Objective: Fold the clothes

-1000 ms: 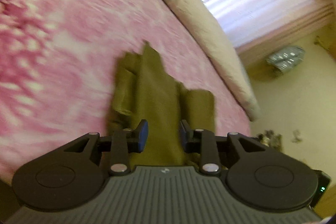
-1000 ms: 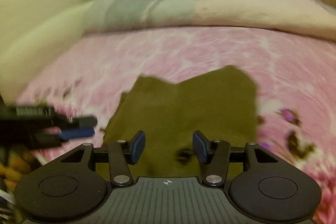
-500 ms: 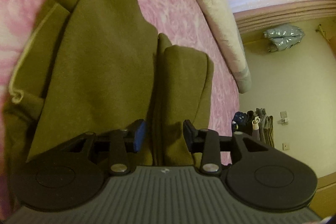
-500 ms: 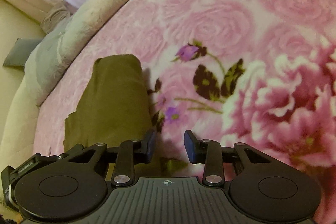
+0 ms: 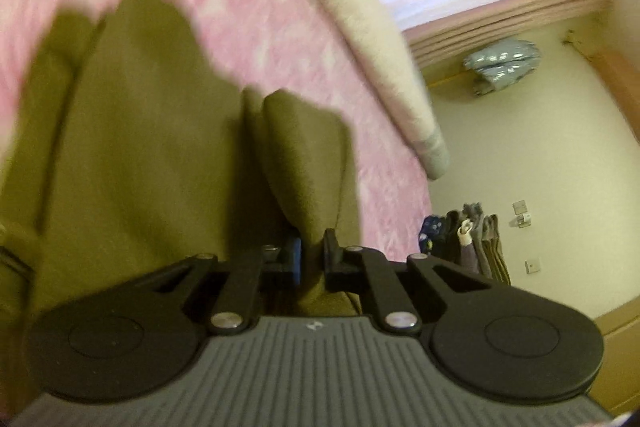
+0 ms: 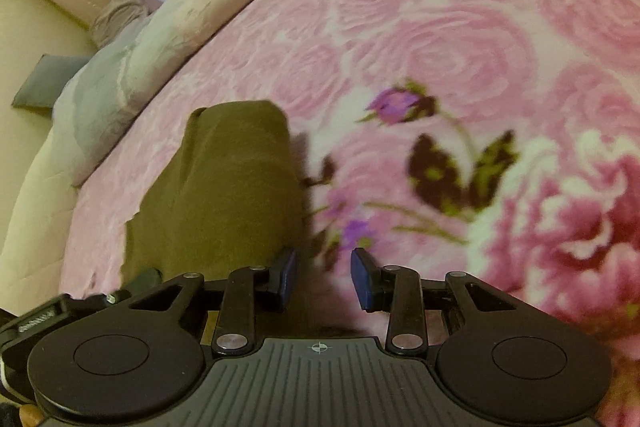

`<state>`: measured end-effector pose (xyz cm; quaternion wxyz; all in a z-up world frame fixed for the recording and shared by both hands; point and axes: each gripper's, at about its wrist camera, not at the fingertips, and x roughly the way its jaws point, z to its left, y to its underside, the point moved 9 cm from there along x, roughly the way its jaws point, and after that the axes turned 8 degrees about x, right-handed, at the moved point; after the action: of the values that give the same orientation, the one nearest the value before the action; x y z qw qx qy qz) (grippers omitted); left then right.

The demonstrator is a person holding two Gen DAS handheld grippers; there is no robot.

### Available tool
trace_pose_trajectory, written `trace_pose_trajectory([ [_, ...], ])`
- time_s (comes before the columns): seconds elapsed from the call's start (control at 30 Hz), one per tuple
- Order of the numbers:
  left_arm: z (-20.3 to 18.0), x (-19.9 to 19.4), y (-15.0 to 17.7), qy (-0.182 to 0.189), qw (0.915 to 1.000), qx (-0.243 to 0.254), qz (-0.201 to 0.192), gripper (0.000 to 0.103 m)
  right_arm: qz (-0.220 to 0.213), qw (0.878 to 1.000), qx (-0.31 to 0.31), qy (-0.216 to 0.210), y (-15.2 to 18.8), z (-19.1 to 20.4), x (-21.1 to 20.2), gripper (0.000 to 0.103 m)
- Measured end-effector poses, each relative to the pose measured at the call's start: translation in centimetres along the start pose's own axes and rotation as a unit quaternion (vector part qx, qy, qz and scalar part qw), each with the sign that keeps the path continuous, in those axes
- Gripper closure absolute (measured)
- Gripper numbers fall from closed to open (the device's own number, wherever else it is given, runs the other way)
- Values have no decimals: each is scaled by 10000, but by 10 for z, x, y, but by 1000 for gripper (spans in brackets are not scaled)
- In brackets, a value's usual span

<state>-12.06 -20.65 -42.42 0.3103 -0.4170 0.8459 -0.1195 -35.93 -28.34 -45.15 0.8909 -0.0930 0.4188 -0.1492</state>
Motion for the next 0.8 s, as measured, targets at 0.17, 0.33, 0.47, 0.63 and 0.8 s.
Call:
trace_pose_trajectory([
  [0.17,-2,-52,-22,-334,9971,511,-450,97,183,9983,-326,-444,17,40,4,68],
  [0.33,51,-71,-12,-850,9951,170,-481,97,193,9936,-1041,-390,38,73,21,68],
  [0.47,63,-78,-9,-866,9939,167,-656,97,52,9899,-1356,-406,46,82,23,68],
  [0.63,49,-91,-21,-735,9895,639,-1066,97,-124,9836,-1747,-427,56,94,25,68],
  [0.8,81,-76,0,-1192,9899,165,-747,89,-343,9763,-2116,-305,62,93,31,68],
])
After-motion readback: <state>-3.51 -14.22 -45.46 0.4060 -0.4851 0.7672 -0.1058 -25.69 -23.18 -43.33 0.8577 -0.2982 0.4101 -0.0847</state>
